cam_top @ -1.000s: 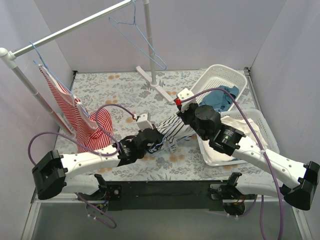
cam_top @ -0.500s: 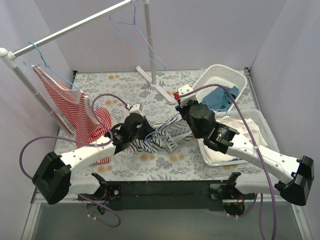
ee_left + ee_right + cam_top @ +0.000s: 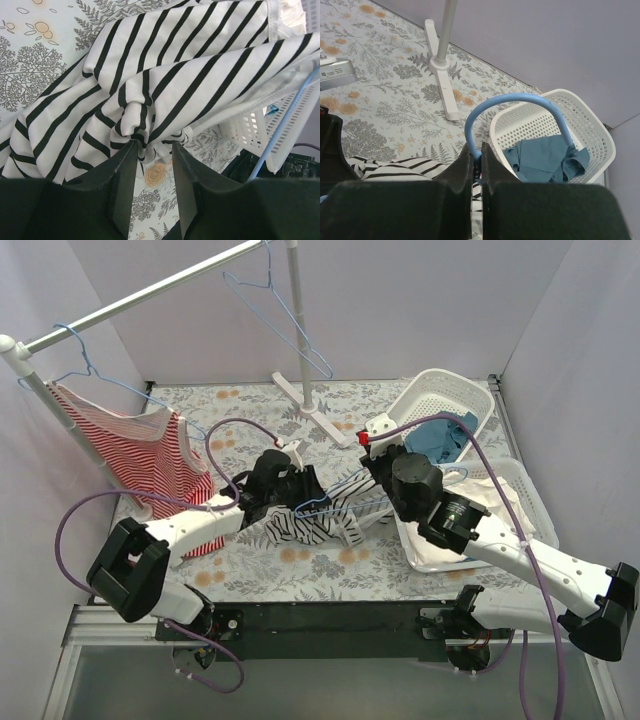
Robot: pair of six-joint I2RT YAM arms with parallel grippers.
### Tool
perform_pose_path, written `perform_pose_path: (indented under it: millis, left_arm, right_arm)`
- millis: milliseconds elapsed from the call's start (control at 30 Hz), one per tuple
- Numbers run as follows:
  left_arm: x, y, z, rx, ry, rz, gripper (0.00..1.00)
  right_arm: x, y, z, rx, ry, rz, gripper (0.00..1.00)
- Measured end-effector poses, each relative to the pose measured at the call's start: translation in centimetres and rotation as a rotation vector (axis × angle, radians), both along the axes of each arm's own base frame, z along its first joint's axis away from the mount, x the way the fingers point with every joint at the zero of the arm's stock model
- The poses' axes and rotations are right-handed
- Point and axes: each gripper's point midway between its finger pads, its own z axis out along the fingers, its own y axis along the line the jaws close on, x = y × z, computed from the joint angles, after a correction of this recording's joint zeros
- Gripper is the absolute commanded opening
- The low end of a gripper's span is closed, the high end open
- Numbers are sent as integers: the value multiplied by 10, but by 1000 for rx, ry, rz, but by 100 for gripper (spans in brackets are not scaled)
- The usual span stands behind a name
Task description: Place the tank top on the hanger
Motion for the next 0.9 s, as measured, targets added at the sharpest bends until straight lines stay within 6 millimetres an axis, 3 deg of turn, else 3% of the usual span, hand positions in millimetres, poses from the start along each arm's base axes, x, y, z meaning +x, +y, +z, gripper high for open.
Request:
perform_pose_path:
  millis: [133,200,333,367,533,767,900]
  left_arm:
    - [-10,5,6,-29,-17,-4,50]
    - [-18,11,9,-39,-26,3,50]
    - [-22,18,14,-43,-47,18,49]
    - [-23,20,15,-43,-52,23,45]
    - [-30,27,12,-37,-52,37,40]
    - [-33,24,10,-23,-58,42,39]
    - [-41,16,6,-11,-55,20,36]
  right_arm:
    - [-2,-1,1,4,2,8,1]
    - [-3,-1,-1,2,7,12,1]
    - [-9,-1,1,11,16,42,1]
    - [-11,-2,3,18,17,52,1]
    - [-24,-3,7,36,30,114,1]
    - [-37,-9,-21,-73,103,175,1]
    - [-39,-11,-26,-88,118,175,1]
